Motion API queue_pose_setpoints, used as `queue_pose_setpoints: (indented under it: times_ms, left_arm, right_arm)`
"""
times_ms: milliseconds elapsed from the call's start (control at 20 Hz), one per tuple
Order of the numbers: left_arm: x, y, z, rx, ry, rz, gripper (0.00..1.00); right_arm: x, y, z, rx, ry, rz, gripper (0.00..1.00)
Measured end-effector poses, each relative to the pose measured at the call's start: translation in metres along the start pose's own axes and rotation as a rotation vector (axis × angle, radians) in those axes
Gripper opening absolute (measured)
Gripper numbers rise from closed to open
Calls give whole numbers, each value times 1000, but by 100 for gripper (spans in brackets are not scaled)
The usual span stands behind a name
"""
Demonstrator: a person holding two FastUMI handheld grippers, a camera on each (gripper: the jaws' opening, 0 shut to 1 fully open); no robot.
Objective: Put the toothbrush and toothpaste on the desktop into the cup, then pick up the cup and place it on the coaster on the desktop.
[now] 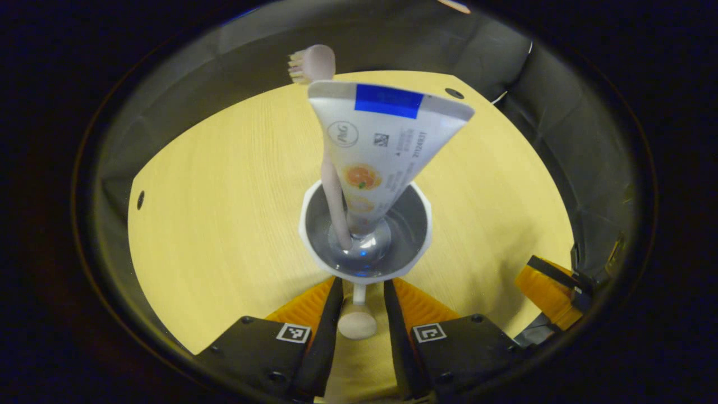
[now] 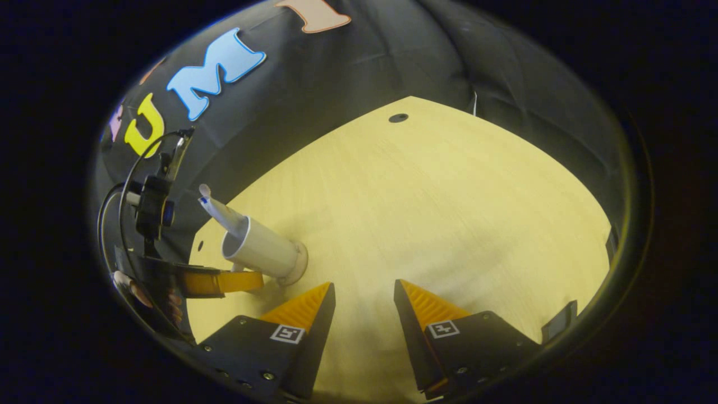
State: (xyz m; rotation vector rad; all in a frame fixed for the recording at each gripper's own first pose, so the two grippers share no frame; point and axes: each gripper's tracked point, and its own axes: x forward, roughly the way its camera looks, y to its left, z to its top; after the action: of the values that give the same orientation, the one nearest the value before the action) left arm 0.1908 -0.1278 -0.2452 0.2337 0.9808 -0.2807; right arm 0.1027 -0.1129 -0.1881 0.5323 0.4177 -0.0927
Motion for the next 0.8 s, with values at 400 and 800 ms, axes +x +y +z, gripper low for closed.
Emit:
queue_pose_setpoints:
  times_ms: [400,800]
  left_arm:
    - [-34,12,-4,-57,-111,29,55]
    - [-100,12,-11,-76,-318,71,48]
  right_arm:
    - [-18,27,12,-67,-26,65,65]
    - [-73,70,55,-198,-177,129,65]
